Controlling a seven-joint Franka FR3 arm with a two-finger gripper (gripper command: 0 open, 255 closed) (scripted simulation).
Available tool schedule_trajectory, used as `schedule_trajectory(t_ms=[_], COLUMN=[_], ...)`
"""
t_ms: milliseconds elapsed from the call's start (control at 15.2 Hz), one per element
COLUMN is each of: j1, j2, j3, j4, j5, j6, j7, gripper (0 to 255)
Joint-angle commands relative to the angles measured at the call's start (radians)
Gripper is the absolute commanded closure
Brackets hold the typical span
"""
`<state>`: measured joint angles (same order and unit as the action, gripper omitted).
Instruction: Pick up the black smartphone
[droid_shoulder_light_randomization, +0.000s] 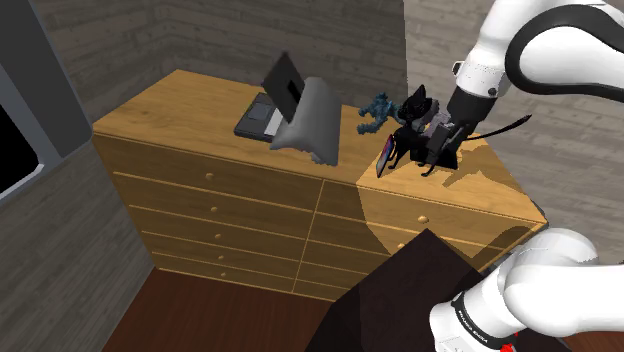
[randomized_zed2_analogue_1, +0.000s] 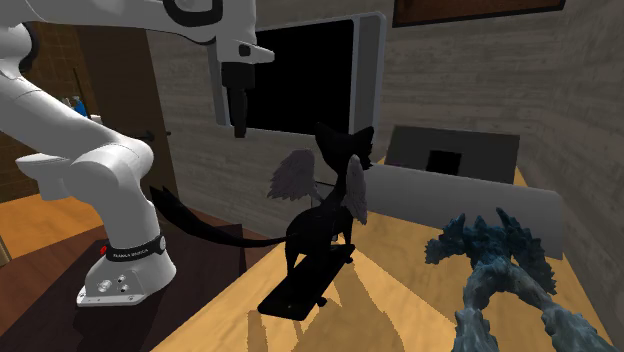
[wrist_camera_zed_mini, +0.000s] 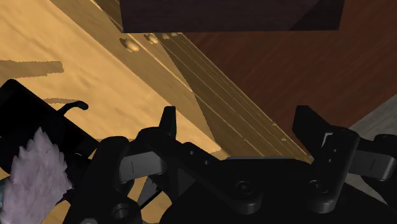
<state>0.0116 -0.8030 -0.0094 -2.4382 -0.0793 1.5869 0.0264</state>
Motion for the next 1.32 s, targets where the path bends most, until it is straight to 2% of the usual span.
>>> schedule_trajectory(t_ms=[0, 528, 1188, 1254], j1=[0.000, -0.093, -0.187, -0.187], j2=[0.000, 0.367, 0.762, 0.765], j3=[0.000, -0.035, -0.123, -0.123], j4=[0.000, 0.186, 0.460, 0.449], j5=[0.000, 0.057, 0.158, 0.159], j6=[0.000, 0.114, 0.161, 0.174], j7=[0.000, 0.206, 0.405, 0.404], gripper=[0, 0, 0, 0])
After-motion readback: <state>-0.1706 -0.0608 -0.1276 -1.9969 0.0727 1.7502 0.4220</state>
